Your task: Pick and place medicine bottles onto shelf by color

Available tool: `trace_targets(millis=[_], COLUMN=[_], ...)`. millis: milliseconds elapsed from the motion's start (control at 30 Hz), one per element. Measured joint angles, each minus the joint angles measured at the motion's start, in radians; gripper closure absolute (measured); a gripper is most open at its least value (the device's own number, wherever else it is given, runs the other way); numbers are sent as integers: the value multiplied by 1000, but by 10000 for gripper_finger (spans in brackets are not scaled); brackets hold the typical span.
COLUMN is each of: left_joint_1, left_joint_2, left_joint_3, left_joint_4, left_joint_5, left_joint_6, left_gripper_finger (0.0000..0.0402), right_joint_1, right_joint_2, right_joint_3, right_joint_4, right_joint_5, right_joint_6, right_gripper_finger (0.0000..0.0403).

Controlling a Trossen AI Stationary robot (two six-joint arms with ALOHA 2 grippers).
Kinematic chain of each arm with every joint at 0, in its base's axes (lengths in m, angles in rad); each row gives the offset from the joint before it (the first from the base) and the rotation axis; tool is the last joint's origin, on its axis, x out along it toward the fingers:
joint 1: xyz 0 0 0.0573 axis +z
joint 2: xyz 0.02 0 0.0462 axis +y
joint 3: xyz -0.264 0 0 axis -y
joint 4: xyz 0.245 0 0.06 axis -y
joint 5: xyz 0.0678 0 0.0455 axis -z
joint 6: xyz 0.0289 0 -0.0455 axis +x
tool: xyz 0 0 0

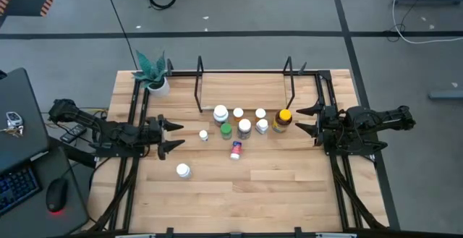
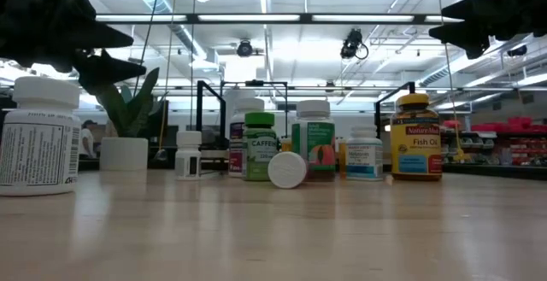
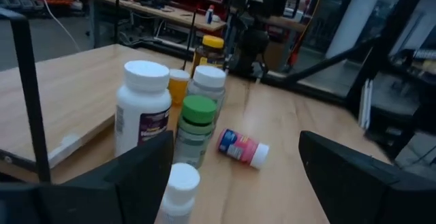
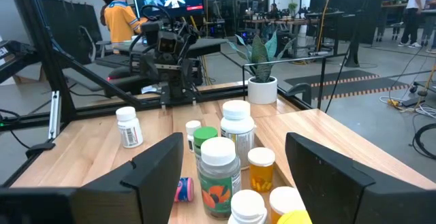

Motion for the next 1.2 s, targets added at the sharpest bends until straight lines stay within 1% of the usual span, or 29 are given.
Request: trace_targets(millis=[133,267,367,500,567,700,800,933,1200], left_joint_1=[6,26,52,87,97,99,99,99,99], left_joint_2=[0,0,0,1,0,0,0,0,0], left_joint_3=[0,0,0,0,0,0,0,0,0], left_joint_4=[43,76,76,60,65,65,66,67,61], left_joint_5=[0,-5,-36,-39,-39,-38,-38,-38,-56], left_joint_6=[-1,99,196,293,278,155,159,220,214], left_gripper_finger=[79,79,79,79,79,79,79,79,79], right_joint_1=[0,0,0,0,0,0,0,0,0], right_joint_2=[0,0,0,0,0,0,0,0,0], right_joint_3=[0,0,0,0,0,0,0,0,0], right_joint_4=[0,0,0,0,0,0,0,0,0], right_joint_5=[0,0,0,0,0,0,0,0,0], right_joint_6=[0,0,0,0,0,0,0,0,0], right_gripper_finger=[137,137,137,137,137,137,137,137,137])
